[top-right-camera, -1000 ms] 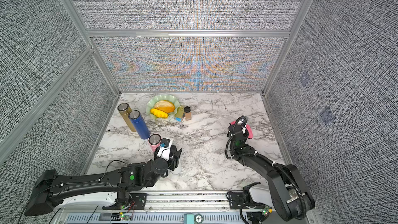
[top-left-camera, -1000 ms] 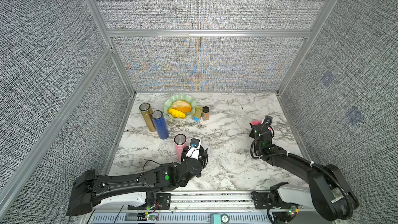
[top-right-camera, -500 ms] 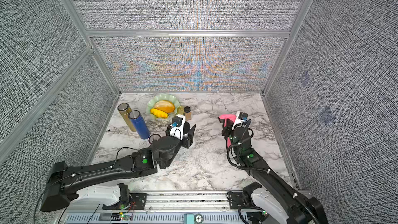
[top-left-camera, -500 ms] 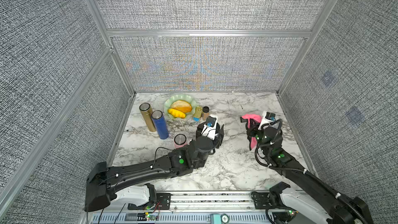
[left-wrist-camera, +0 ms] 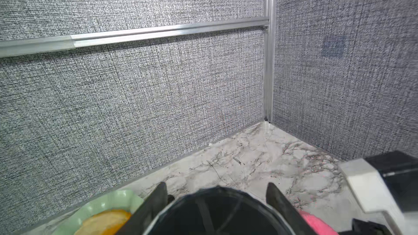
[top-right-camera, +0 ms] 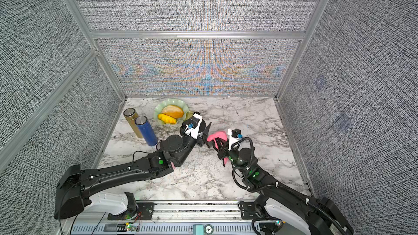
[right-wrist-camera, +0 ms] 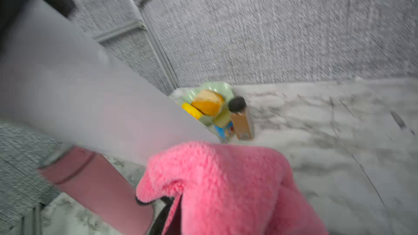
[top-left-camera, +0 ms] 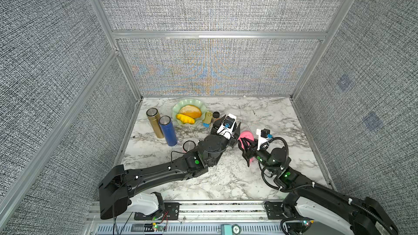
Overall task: Wipe the surface of the thermos
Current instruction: Wipe the dirt from the surface of the thermos.
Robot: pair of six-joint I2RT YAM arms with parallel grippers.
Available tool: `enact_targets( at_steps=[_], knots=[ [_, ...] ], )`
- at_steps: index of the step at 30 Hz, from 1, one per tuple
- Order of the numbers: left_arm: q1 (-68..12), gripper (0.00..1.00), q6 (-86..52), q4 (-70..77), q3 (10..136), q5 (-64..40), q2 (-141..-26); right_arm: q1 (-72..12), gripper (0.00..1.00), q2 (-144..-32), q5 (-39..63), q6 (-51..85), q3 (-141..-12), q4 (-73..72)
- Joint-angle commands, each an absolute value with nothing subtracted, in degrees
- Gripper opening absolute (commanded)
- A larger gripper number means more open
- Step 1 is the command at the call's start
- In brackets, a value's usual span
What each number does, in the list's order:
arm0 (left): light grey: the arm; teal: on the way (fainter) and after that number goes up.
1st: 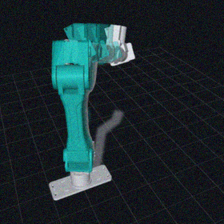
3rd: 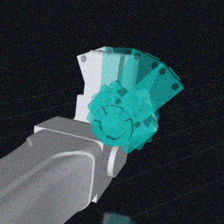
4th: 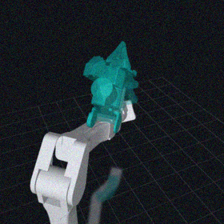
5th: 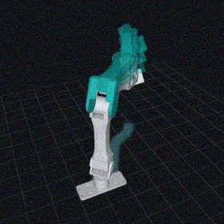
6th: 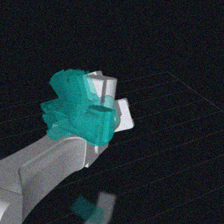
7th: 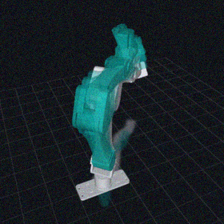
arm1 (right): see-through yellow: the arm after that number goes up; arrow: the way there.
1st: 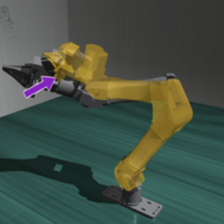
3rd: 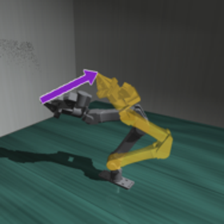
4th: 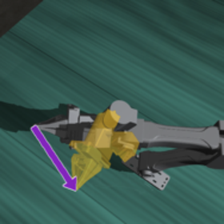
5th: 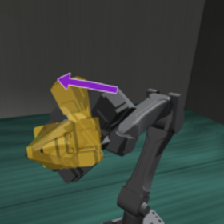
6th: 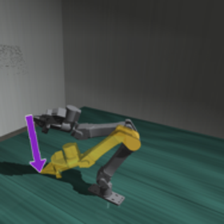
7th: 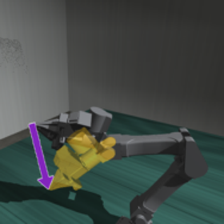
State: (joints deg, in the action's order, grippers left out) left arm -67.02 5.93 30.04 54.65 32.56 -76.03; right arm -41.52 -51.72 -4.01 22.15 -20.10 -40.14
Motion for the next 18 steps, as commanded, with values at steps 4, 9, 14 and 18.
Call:
enact_targets(
  at_steps=[4,9,14,18],
  knots=[
    [-66.76,0.0,3.64,31.23,52.71,25.79,-69.93,-43.02,0.0,-53.86,-5.36,24.24,-19.53,-44.61],
    [-66.75,0.0,2.73,31.78,49.47,19.51,-65.09,-43.81,0.0,-67.18,-4.02,26.93,-10.81,-66.98],
    [-66.8,0.0,4.28,31.81,50.56,21.37,-67.02,-44.32,0.0,-62.28,-0.07,25.85,-13.78,-64.18],
    [-66.8,0.0,6.59,33.62,50.85,25.84,-67.71,-46.46,0.0,-51.79,-4.58,20.97,-21.6,-44.15]
  ],
)
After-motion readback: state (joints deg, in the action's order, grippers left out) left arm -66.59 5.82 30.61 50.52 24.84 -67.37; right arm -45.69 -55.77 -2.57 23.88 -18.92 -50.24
